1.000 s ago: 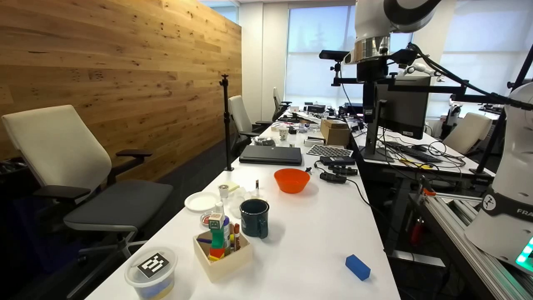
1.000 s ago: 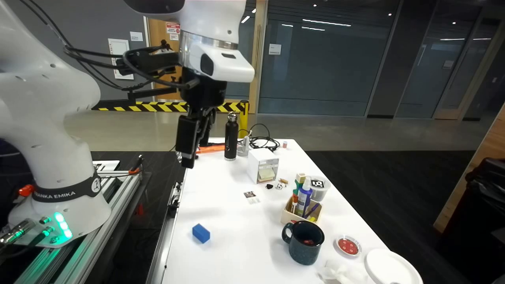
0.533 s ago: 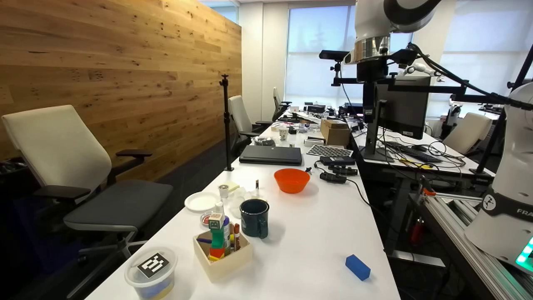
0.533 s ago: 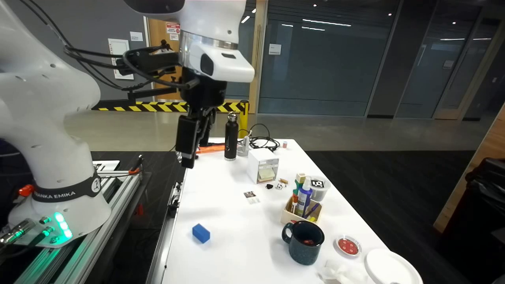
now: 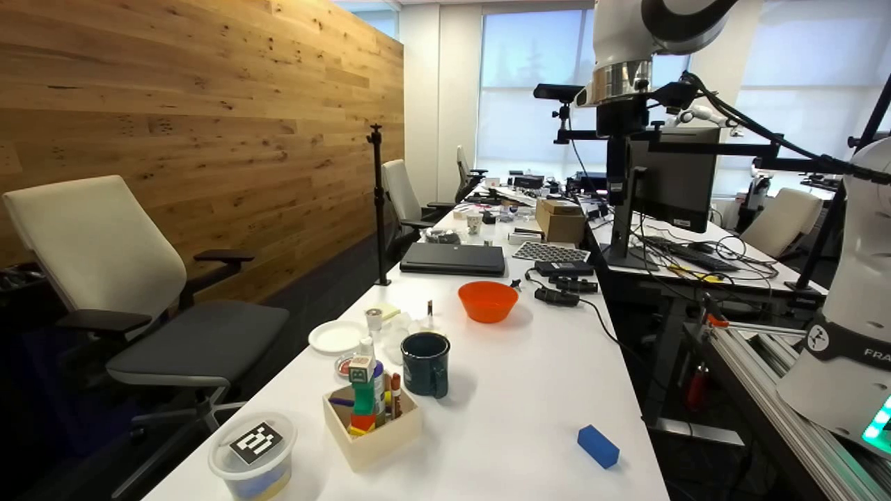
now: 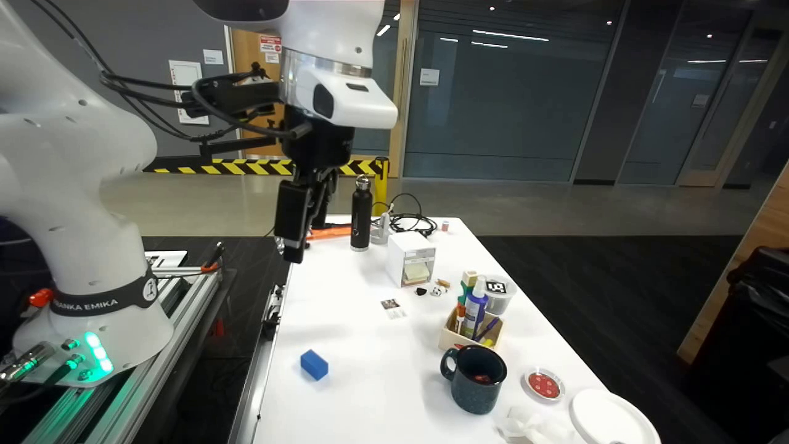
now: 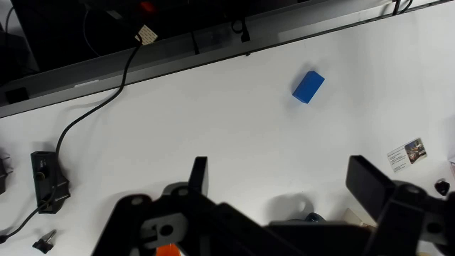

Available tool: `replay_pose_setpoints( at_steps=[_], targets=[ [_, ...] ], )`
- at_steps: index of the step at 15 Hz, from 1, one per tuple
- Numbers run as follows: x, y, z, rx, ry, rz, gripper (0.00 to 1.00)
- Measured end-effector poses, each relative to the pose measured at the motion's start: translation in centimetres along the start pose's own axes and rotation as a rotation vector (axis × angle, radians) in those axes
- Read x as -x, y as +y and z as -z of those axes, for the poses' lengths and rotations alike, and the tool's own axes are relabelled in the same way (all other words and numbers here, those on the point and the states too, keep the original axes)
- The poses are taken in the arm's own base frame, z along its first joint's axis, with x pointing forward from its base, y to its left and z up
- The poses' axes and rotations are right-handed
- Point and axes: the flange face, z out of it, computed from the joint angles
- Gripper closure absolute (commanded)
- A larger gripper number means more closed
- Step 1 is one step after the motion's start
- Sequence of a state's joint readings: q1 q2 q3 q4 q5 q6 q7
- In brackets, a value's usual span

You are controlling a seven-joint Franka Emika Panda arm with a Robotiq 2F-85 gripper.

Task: Remove the blue bottle from the box and place it on the right side of the table.

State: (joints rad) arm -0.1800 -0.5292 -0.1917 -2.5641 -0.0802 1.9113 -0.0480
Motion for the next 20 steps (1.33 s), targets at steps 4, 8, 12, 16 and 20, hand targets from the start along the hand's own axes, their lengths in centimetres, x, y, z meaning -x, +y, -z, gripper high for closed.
replay_pose_setpoints(
  at_steps=[4,8,12,16,20],
  targets=[
    [0.0,0.0,0.0,0.0,0.0,0.0,0.0],
    [0.0,0.0,0.0,0.0,0.0,0.0,0.0],
    [0.0,0.0,0.0,0.0,0.0,0.0,0.0],
    [0.0,-0.01,0.0,0.0,0.0,0.0,0.0],
    [-0.67,-0.32,0.7,0.001,0.056,0.019,0.0]
  ],
)
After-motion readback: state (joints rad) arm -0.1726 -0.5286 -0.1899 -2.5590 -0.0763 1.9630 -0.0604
